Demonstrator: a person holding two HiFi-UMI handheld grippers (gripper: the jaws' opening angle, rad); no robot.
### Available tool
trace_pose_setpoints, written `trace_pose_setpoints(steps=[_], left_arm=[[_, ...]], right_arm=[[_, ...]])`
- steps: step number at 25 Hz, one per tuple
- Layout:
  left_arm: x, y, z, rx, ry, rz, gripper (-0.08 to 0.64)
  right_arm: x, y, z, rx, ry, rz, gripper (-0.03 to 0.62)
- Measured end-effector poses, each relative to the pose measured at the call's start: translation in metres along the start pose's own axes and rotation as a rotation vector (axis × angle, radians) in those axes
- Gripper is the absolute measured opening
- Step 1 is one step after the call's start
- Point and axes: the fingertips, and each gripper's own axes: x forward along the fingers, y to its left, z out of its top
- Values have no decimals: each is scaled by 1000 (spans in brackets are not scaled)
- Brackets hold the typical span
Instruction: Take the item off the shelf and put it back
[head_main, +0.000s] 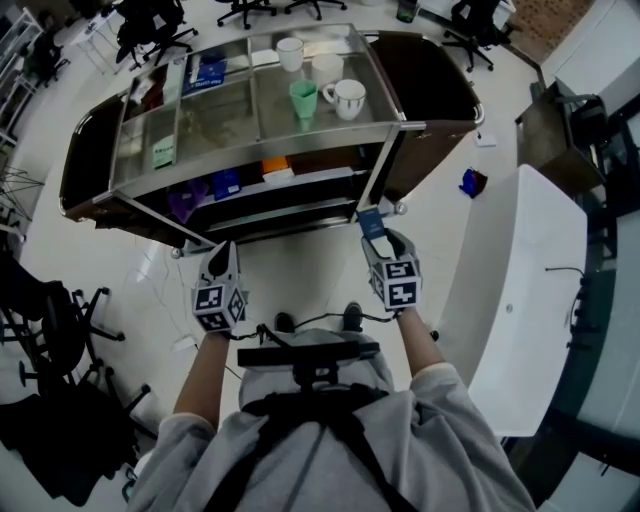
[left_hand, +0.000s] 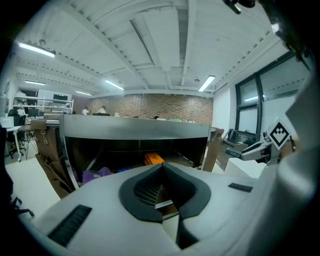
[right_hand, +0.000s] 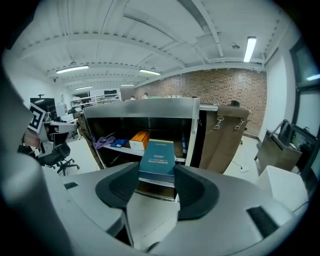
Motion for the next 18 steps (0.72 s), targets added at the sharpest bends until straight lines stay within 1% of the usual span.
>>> trace_pose_setpoints(steps=[3,8,11,18], left_arm=[[-4,-2,1,12,2,-7,8],[-7,0,0,-21,-16,13,6],[-8,1,0,-8,-10,20,6],[-5,-2,1,-6,-11,17,8]], right_arm=[[0,1,-6,1,8,1,236],[-2,1,-11,-2,15,2,236],[-2,1,-13,-1,16,2,236],[1,-1,-10,-8,17,5,236]])
